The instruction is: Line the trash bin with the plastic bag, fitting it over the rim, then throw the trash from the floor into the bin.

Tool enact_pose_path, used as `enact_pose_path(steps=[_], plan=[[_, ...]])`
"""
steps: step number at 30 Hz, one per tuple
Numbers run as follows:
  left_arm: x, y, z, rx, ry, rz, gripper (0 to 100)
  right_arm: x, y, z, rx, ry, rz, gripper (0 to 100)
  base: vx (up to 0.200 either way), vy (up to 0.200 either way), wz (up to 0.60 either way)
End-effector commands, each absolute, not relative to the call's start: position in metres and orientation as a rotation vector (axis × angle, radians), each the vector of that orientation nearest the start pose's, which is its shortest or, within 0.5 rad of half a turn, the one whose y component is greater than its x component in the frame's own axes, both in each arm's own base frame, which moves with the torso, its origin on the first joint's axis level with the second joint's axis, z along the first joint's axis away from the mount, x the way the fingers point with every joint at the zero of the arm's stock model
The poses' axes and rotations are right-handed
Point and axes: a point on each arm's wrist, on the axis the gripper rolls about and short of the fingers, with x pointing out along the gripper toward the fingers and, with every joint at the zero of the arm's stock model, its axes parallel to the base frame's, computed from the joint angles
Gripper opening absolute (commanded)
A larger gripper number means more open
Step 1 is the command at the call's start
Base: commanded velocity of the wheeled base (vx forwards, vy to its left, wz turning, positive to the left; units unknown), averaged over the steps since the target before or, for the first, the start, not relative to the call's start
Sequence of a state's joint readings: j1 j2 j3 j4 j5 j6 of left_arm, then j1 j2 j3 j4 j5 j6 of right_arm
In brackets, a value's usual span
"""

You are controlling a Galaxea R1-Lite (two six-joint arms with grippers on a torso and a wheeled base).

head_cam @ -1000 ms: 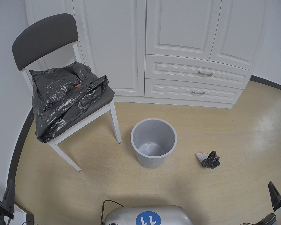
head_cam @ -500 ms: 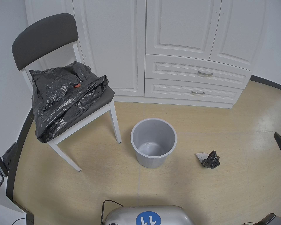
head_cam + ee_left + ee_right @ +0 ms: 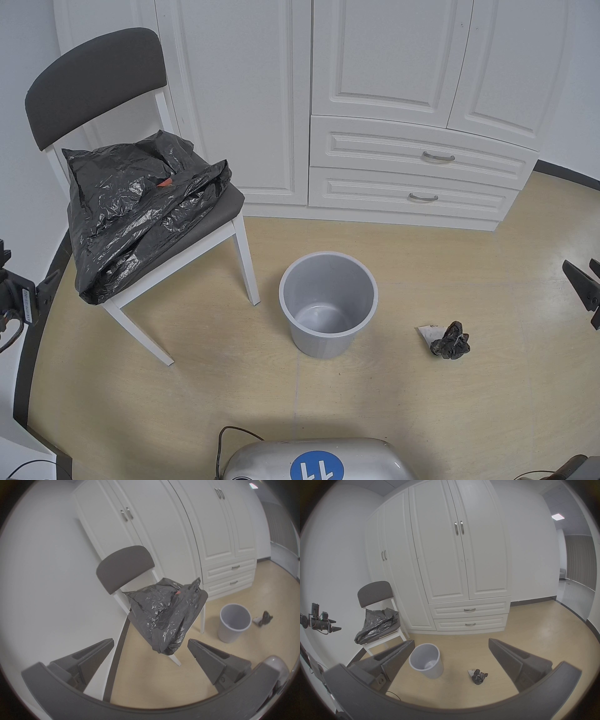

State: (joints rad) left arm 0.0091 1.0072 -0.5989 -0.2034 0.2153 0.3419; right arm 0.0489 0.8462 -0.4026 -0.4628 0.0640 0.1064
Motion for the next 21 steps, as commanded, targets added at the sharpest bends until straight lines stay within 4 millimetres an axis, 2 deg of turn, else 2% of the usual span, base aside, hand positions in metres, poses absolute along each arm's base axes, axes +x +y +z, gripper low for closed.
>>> enact_pose_path(steps=[1,2,3,5,7,8,14,16,17,21], plan=[[0.169,-0.001,0.221,0.438,0.328,0.133,100,0.097,0.011,0.22,0.1,-0.002,0.111,100,0.0,0.0,0.0],[0.182,-0.006,0.217,0.447,0.345,0.111,100,0.098,0.013,0.218,0.076,0.005,0.101,100,0.0,0.0,0.0],[0.182,-0.006,0.217,0.447,0.345,0.111,100,0.098,0.013,0.218,0.076,0.005,0.101,100,0.0,0.0,0.0],[0.206,-0.011,0.214,0.454,0.36,0.089,100,0.101,0.019,0.214,0.038,0.029,0.088,100,0.0,0.0,0.0],[0.212,-0.013,0.212,0.456,0.365,0.085,100,0.101,0.021,0.213,0.032,0.033,0.082,100,0.0,0.0,0.0],[0.225,-0.016,0.209,0.46,0.379,0.071,100,0.102,0.024,0.213,0.03,0.037,0.085,100,0.0,0.0,0.0],[0.256,-0.03,0.206,0.501,0.413,0.125,100,0.107,0.028,0.213,0.026,0.051,0.1,100,0.0,0.0,0.0],[0.26,-0.032,0.206,0.507,0.414,0.135,100,0.108,0.028,0.213,0.026,0.051,0.099,100,0.0,0.0,0.0],[0.27,-0.038,0.204,0.536,0.43,0.156,100,0.11,0.028,0.214,0.029,0.039,0.093,100,0.0,0.0,0.0],[0.288,-0.037,0.195,0.625,0.475,0.193,100,0.113,0.029,0.214,0.033,0.018,0.092,100,0.0,0.0,0.0]])
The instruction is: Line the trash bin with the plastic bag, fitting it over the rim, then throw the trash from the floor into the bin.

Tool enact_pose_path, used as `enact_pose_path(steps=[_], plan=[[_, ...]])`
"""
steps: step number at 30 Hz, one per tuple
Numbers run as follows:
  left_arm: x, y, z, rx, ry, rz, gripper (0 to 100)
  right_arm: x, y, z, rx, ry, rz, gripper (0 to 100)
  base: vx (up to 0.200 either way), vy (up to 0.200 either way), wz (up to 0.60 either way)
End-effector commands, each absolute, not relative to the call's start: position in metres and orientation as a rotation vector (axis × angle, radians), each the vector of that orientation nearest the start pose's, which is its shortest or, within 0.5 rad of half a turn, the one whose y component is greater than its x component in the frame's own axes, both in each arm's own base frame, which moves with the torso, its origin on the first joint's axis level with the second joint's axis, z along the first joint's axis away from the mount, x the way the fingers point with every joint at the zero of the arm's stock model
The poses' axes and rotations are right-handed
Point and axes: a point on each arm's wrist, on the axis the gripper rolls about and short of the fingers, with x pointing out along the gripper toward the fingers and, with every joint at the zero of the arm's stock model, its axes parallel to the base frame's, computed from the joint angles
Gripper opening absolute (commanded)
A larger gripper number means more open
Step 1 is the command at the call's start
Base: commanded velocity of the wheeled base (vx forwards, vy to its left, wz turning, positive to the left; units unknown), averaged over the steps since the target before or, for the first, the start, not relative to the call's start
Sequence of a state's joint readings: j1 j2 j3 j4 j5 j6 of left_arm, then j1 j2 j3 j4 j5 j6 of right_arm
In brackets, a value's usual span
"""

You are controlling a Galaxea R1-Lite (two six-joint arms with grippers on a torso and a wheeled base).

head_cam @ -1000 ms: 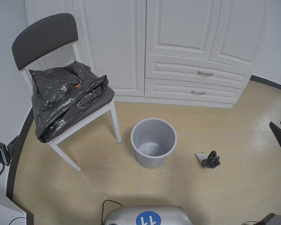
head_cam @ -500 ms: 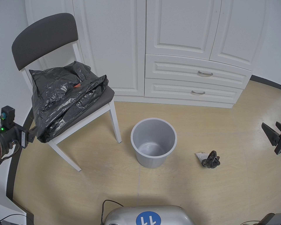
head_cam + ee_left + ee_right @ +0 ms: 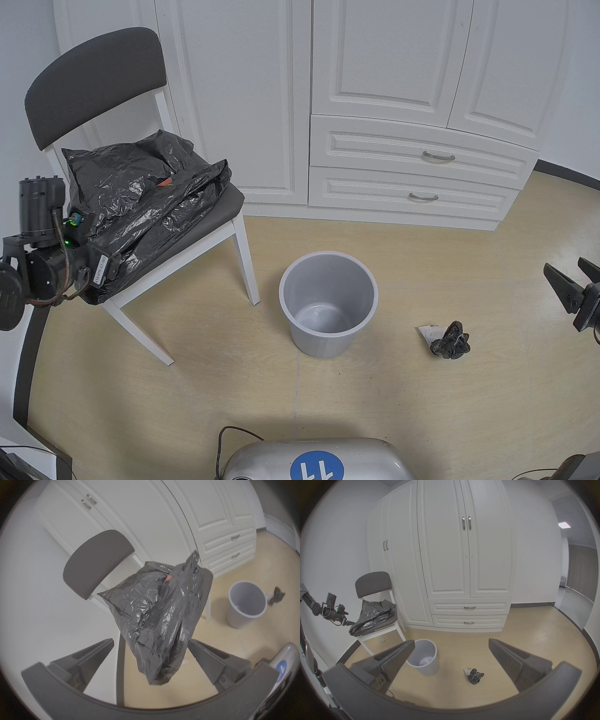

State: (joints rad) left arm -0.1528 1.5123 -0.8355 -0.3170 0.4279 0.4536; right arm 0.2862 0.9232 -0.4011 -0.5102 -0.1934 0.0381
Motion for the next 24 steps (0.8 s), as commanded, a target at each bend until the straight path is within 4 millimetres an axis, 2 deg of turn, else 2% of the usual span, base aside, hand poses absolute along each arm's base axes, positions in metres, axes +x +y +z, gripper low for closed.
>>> enact_pose_path(steps=[1,9,14,24], plan=[[0.291,-0.038,0.194,0.632,0.481,0.196,100,0.113,0.029,0.214,0.033,0.018,0.09,100,0.0,0.0,0.0],[0.321,-0.041,0.186,0.662,0.508,0.235,100,0.114,0.029,0.214,0.024,0.022,0.092,100,0.0,0.0,0.0],[0.341,-0.029,0.187,0.704,0.525,0.316,100,0.116,0.03,0.215,0.025,0.024,0.092,100,0.0,0.0,0.0],[0.359,-0.018,0.186,0.701,0.529,0.353,100,0.116,0.03,0.216,0.027,0.016,0.092,100,0.0,0.0,0.0]])
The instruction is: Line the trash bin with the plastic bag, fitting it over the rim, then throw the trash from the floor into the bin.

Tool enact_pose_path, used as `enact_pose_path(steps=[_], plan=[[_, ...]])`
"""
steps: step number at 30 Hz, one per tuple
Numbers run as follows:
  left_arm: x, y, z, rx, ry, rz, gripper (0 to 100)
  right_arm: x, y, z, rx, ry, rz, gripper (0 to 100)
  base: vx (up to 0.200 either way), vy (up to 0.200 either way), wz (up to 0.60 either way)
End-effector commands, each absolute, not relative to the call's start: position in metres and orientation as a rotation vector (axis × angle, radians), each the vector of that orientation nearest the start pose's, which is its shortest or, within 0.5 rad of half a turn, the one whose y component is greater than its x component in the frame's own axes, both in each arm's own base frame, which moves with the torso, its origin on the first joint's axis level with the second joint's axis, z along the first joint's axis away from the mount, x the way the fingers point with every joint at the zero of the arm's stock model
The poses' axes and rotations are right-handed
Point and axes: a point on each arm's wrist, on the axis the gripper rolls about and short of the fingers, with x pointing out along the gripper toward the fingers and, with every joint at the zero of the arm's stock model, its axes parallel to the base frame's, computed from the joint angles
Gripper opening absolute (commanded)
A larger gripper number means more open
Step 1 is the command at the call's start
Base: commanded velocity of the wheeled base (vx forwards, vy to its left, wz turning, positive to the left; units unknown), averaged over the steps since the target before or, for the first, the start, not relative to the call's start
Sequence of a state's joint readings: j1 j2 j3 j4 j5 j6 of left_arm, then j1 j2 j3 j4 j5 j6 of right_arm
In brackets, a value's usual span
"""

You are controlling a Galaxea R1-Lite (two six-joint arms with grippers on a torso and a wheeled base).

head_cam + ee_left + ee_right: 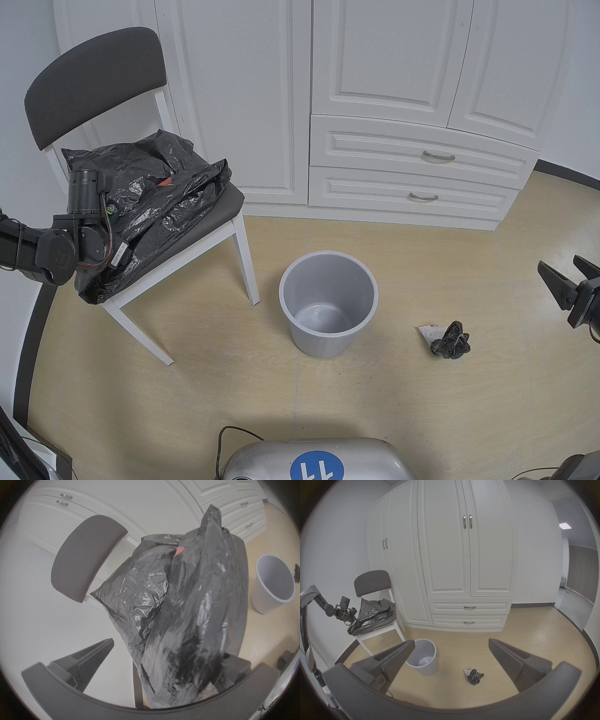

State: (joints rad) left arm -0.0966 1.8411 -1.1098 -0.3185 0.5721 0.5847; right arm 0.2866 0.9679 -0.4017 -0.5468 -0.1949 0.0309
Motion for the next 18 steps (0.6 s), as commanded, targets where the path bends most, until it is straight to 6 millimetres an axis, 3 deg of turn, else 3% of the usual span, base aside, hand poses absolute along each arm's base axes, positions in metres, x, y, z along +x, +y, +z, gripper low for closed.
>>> enact_pose_path(steps=[1,15,16,18], plan=[[0.3586,-0.0181,0.1862,0.701,0.529,0.353,100,0.1156,0.0296,0.2156,0.027,0.016,0.092,100,0.0,0.0,0.0],[0.3668,-0.0194,0.1938,0.755,0.427,0.37,100,0.1161,0.0297,0.2144,0.024,0.022,0.092,100,0.0,0.0,0.0],[0.3665,-0.02,0.1932,0.76,0.421,0.37,0,0.1161,0.0297,0.2144,0.024,0.022,0.092,100,0.0,0.0,0.0],[0.3656,-0.0221,0.1943,0.767,0.404,0.371,0,0.1161,0.0297,0.2142,0.024,0.024,0.092,100,0.0,0.0,0.0]])
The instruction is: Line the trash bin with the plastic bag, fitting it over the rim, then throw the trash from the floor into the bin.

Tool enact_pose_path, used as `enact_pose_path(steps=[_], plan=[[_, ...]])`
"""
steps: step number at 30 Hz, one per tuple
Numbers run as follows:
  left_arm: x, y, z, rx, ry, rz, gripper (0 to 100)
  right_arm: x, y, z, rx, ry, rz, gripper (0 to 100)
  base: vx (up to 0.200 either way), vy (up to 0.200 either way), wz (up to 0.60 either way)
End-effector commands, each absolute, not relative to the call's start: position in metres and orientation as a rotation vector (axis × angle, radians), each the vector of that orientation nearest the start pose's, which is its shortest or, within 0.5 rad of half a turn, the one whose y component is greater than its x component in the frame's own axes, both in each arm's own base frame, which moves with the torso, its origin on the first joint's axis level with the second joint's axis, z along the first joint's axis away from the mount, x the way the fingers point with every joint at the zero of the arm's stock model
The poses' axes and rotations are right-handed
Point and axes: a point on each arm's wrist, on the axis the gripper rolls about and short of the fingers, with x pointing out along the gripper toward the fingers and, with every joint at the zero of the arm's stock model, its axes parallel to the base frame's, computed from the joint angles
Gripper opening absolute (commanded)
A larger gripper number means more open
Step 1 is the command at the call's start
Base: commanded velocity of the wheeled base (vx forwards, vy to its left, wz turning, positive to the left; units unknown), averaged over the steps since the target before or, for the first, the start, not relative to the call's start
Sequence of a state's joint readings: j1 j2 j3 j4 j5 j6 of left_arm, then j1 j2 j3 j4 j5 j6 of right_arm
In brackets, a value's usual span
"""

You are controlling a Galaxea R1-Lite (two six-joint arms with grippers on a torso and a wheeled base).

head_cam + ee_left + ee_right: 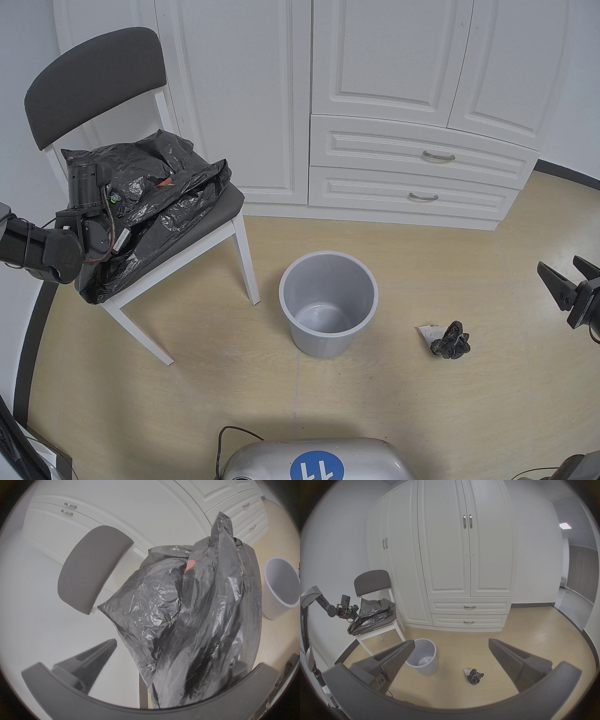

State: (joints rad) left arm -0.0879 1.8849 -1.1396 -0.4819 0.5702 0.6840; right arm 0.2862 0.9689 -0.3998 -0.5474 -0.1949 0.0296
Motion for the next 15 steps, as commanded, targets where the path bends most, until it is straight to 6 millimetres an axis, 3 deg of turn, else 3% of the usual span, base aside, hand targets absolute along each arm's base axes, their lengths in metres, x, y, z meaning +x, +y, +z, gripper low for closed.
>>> enact_pose_path(steps=[1,9,15], plan=[[0.366,-0.023,0.195,0.771,0.396,0.373,0,0.116,0.03,0.215,0.024,0.021,0.092,100,0.0,0.0,0.0],[0.357,-0.029,0.2,0.779,0.318,0.392,0,0.116,0.03,0.214,0.022,0.025,0.092,100,0.0,0.0,0.0],[0.326,-0.035,0.221,0.739,0.198,0.403,0,0.114,0.029,0.212,0.009,0.025,0.092,100,0.0,0.0,0.0]])
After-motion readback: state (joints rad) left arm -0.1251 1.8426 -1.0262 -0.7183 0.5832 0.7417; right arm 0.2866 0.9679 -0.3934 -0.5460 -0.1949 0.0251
